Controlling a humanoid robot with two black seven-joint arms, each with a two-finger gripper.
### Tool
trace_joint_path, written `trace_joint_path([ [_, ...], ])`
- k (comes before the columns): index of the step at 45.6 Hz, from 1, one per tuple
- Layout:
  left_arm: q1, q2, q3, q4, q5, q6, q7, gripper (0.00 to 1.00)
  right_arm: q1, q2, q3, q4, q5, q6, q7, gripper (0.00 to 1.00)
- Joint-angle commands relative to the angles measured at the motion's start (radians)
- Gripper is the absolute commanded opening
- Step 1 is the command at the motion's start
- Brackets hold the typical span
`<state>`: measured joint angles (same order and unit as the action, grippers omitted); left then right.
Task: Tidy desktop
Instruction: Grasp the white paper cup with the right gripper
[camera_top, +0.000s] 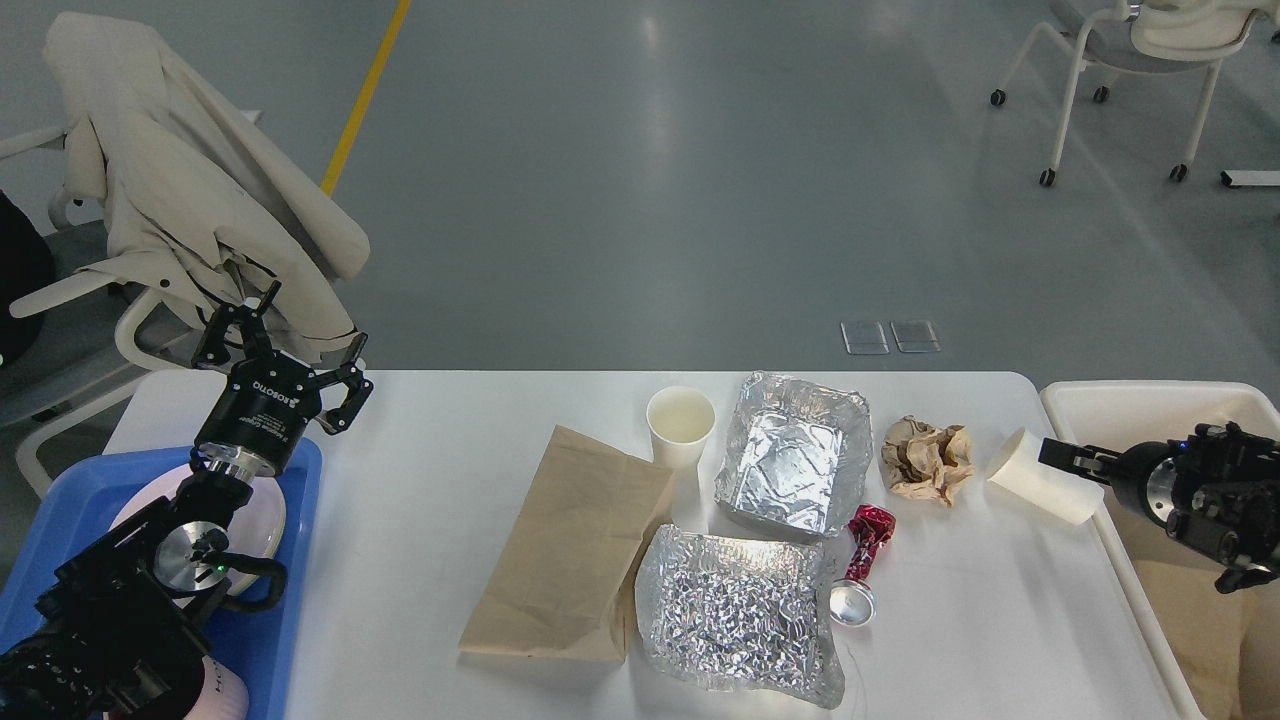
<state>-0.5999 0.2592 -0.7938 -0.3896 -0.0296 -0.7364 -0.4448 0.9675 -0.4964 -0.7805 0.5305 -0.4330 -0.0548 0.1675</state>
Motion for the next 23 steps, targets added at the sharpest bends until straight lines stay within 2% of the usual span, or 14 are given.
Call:
trace_joint_path([
  [1,0.0,0.0,0.001,0.0,0.0,0.0,0.002,1.0,0.0,0.004,0.056,-0.003,0.045,0.003,-0.035,1.0],
  [7,0.0,0.0,0.001,0.0,0.0,0.0,0.0,1.0,-0.021,0.035,0.136,-0.003,0.137,0.004,-0.097,1.0],
  [12,0.0,0.0,-0.001,0.0,0.0,0.0,0.0,1.0,-0.026,0.056,0.188,-0.001,0.203,0.006,-0.118,1.0],
  [18,0.0,0.0,-0.001,0.0,0.0,0.0,0.002,1.0,-0.043,0.064,0.244,-0.006,0.281,0.049,-0.207,1.0],
  [23,0.0,0.0,0.001,0.0,0.0,0.0,0.002,1.0,-0.064,0.085,0.305,-0.026,0.293,0.049,-0.224,1.0],
])
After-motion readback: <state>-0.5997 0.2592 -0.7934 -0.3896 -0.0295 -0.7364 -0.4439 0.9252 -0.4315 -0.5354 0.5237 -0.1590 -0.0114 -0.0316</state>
